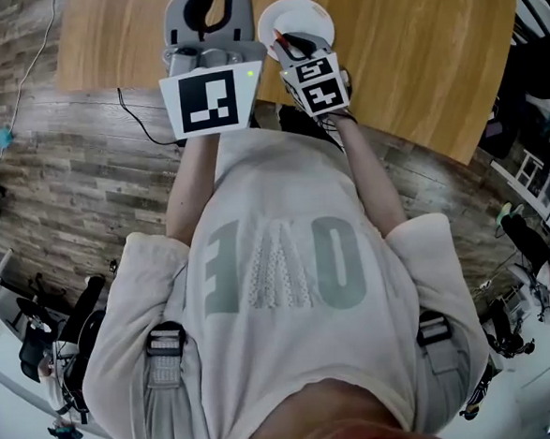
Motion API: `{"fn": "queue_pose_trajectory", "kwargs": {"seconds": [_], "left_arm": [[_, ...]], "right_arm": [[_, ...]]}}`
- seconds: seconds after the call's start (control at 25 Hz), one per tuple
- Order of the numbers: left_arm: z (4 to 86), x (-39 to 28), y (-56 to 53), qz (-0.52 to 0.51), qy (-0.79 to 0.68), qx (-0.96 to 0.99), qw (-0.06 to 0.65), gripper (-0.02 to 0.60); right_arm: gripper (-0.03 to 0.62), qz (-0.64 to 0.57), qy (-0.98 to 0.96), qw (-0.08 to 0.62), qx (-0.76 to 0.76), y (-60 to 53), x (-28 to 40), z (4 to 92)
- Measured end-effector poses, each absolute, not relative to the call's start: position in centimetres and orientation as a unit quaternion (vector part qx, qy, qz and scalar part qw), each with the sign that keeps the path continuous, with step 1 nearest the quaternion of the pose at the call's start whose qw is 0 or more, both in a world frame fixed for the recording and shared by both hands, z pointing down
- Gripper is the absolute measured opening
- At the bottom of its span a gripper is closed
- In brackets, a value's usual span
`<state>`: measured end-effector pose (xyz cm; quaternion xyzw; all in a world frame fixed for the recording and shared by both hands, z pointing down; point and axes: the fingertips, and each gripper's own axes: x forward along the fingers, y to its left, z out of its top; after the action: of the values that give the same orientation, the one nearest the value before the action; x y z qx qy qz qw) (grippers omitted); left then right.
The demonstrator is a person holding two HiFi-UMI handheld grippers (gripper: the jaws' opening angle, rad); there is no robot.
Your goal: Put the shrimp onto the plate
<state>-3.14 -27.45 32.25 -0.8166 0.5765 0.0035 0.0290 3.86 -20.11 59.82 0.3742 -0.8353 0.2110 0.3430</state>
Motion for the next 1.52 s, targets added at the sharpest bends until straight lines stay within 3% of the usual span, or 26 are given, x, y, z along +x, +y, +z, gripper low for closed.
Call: {"fn": "queue_pose_trajectory", "kwargs": {"seconds": [0.6,1.52], "left_arm": [[32.2,-2.9,-27.6,0.005,0.566,-0.824,0.023,0.011],[31.0,-2.7,-27.8,0.018,0.561,-0.827,0.038,0.011]], "right_arm": [[0.071,0.221,-0.827,0.350,0.381,-20.2,4.1,59.9],[0.072,0.217,-0.829,0.270,0.439,-24.6,3.9,55.0]]}}
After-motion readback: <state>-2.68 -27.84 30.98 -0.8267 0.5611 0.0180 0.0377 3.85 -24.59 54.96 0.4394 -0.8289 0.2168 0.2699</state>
